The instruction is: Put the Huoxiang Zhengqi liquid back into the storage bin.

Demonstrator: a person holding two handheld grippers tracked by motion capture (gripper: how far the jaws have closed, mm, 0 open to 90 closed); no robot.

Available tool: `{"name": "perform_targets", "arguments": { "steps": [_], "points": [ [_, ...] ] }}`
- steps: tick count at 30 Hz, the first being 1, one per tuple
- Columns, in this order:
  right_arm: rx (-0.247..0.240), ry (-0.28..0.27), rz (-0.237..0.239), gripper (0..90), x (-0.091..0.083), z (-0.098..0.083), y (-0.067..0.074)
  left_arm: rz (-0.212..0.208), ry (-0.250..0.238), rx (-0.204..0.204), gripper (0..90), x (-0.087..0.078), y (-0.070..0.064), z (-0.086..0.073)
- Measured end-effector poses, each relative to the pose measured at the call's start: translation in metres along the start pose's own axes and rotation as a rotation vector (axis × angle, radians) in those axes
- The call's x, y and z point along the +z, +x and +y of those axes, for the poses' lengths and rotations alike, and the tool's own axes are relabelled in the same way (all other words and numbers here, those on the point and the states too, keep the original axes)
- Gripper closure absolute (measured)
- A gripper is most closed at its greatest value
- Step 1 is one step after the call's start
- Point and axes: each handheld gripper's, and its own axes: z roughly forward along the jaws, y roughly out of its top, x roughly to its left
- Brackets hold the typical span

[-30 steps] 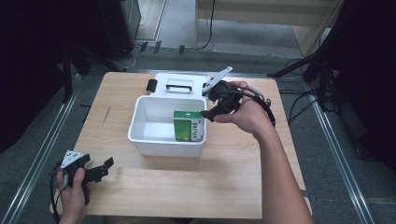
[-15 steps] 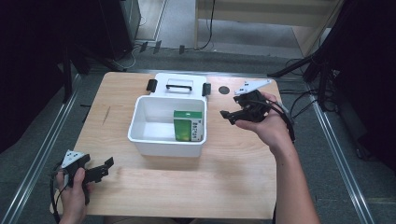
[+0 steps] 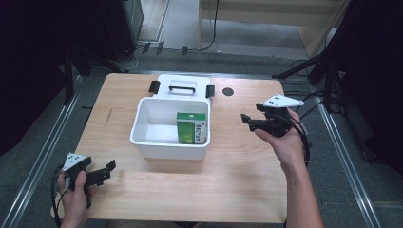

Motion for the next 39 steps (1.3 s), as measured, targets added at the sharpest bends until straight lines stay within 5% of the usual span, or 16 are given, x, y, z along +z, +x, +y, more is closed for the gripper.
{"name": "perform_targets", "arguments": {
  "steps": [13, 39],
  "points": [
    [0.081, -0.128, -0.152, 14.7, -0.019, -0.052, -0.017, 0.003, 0.006, 0.002, 3.0, 0.0, 0.0, 0.0],
    [0.202, -0.18, -0.221, 14.7, -0.065, -0.15, -0.035, 0.006, 0.004, 0.002, 3.0, 0.0, -0.001, 0.0]
  ]
}}
